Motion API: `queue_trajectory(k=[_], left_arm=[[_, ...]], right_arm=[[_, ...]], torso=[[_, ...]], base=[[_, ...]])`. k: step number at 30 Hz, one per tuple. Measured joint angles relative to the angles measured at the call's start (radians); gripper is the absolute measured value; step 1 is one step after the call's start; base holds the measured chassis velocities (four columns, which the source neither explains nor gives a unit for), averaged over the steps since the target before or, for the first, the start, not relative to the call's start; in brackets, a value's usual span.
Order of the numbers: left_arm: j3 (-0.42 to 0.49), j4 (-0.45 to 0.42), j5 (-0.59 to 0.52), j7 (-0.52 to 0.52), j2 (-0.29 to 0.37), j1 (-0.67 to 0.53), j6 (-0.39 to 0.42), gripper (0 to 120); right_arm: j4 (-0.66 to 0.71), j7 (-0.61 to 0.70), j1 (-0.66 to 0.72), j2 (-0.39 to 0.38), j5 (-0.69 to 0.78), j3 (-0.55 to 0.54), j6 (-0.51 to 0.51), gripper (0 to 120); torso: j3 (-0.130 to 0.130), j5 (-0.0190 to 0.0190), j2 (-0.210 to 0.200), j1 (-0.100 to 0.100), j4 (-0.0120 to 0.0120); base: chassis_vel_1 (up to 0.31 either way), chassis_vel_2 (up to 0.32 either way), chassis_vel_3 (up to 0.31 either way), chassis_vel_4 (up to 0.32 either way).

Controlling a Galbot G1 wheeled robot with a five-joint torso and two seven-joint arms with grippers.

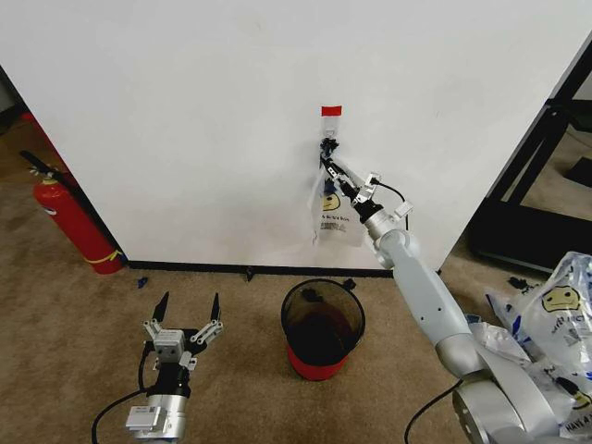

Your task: Pick up the garbage bag from the wall and place it over the trash bin.

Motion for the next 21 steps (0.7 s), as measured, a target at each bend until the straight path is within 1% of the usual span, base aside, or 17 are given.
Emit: queue_trajectory(k=[3, 7, 21], left_arm=[[0.002, 0.001, 0.000, 0.000, 0.000, -0.001, -0.001, 100], [0.003, 0.001, 0.000, 0.001, 0.000, -0.002, -0.001, 100], [0.004, 0.002, 0.000, 0.002, 0.004, -0.003, -0.004, 100]], right_arm=[[0.000, -0.003, -0.006, 0.000, 0.003, 0.001, -0.003, 58], [0.001, -0.006, -0.015, 0.000, 0.004, 0.001, -0.006, 56], [-0.023, -0.010, 0.007, 0.014, 0.024, 0.011, -0.013, 56]], torso=[[0.000, -0.0001, 0.000, 0.000, -0.0001], [0.000, 0.0000, 0.000, 0.000, 0.0000], [0.000, 0.0000, 0.000, 0.000, -0.0005]], base=[[0.000, 0.000, 0.000, 0.000], [0.000, 0.000, 0.000, 0.000], [0.000, 0.000, 0.000, 0.000]])
